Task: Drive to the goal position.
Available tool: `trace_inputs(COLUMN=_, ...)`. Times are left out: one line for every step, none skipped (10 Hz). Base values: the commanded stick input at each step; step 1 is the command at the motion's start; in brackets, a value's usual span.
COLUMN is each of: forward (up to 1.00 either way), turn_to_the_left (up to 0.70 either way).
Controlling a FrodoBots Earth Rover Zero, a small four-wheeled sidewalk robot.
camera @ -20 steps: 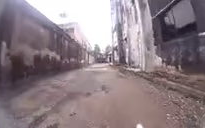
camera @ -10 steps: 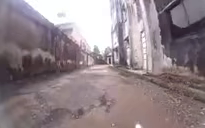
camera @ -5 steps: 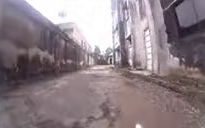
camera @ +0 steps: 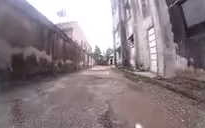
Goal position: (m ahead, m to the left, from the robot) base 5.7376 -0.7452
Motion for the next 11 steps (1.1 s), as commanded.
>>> trace_inputs(forward=0.70, turn_to_the_left=0.00)
trace_inputs(forward=0.70, turn_to_the_left=0.00)
trace_inputs(forward=0.70, turn_to_the_left=0.00)
trace_inputs(forward=0.70, turn_to_the_left=0.00)
trace_inputs(forward=0.70, turn_to_the_left=0.00)
trace_inputs(forward=0.70, turn_to_the_left=0.00)
trace_inputs(forward=0.70, turn_to_the_left=0.00)
trace_inputs(forward=0.70, turn_to_the_left=0.00)
trace_inputs(forward=0.70, turn_to_the_left=0.00)
trace_inputs(forward=0.70, turn_to_the_left=0.00)
trace_inputs(forward=0.70, turn_to_the_left=0.00)
